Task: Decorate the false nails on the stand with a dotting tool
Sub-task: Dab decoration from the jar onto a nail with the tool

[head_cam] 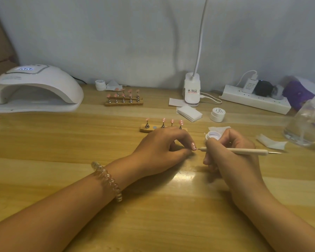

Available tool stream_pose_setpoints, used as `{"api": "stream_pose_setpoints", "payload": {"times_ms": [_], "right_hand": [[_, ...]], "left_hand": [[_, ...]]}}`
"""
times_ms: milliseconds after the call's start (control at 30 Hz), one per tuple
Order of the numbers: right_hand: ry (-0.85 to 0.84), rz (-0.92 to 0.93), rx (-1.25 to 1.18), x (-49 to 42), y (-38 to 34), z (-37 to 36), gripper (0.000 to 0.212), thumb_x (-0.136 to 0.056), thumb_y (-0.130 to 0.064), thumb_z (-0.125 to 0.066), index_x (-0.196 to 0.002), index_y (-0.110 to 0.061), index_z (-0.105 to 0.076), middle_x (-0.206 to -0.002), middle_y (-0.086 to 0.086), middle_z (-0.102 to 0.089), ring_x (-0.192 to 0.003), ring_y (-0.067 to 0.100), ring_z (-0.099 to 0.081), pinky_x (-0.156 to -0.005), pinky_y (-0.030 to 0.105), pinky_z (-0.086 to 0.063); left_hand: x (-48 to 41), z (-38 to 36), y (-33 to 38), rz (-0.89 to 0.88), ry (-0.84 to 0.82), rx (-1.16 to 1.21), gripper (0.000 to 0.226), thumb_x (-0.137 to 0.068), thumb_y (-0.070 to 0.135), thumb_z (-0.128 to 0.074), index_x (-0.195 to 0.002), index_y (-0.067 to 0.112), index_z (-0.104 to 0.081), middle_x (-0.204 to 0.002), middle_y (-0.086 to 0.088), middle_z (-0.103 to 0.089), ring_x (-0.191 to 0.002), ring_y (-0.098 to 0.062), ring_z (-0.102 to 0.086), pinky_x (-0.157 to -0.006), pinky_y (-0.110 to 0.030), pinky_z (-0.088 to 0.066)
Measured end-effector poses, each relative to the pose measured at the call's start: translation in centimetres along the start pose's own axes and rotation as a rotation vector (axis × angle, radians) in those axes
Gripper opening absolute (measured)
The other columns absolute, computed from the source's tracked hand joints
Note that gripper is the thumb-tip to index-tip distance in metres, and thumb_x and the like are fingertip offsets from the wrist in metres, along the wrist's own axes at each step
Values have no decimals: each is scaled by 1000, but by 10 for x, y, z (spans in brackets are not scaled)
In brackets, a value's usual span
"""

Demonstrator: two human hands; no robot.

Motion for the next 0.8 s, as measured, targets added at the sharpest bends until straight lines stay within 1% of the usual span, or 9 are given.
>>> {"api": "stream_pose_setpoints", "payload": {"times_ms": [133, 233, 400, 533, 667, 800], "right_hand": [[7, -4, 10, 0, 1, 0, 19, -76, -13, -62, -66, -9, -46, -51, 13, -62, -40, 12, -52, -41, 28, -43], [5, -1, 14, -1, 1, 0, 19, -76, -12, -62, -67, -7, -47, -50, 13, -62, -40, 11, -52, -40, 25, -43], [8, -1, 11, 0, 0, -1, 19, -77, -11, -62, -67, -7, -46, -50, 13, -62, -40, 12, -52, -41, 27, -44], [6, 2, 7, 0, -1, -1, 20, -77, -10, -62, -67, -7, -46, -50, 12, -61, -39, 10, -50, -39, 23, -42], [22, 2, -13, -1, 1, 0, 19, -80, -8, -63, -69, -5, -47, -50, 13, -62, -39, 10, -51, -38, 24, -42], [11, 14, 6, -1, 1, 0, 21, -78, -11, -62, -69, -3, -45, -50, 13, -62, -39, 10, -51, -40, 23, -42]], "left_hand": [[0, 0, -1, 10, -8, 4, 10, -87, 17, -73, -90, 26, -72, -86, 18, -65, -74, 10, -57, -62, -15, -39], [0, 0, -1, 5, -7, 6, 11, -87, 16, -73, -89, 27, -71, -85, 19, -65, -73, 11, -56, -62, -13, -38], [0, 0, -1, 3, -6, 6, 12, -86, 14, -74, -89, 26, -72, -84, 19, -65, -72, 12, -56, -61, -9, -36], [0, 0, -2, 2, -7, 3, 10, -86, 16, -74, -90, 25, -72, -84, 20, -64, -72, 13, -56, -62, -10, -37], [0, 0, -2, 3, -4, 12, 9, -86, 15, -75, -90, 23, -73, -85, 18, -65, -71, 13, -56, -62, -9, -37], [0, 0, -2, -5, -8, 9, 9, -86, 16, -74, -90, 24, -72, -85, 19, -64, -72, 15, -55, -62, -9, -36]]}}
Point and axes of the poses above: each hand's wrist, its own x-axis away from the middle knuckle, its own z-axis out of the back of the hand, y = z × x, the point moved 2 cm from there along -x, towards the middle knuckle
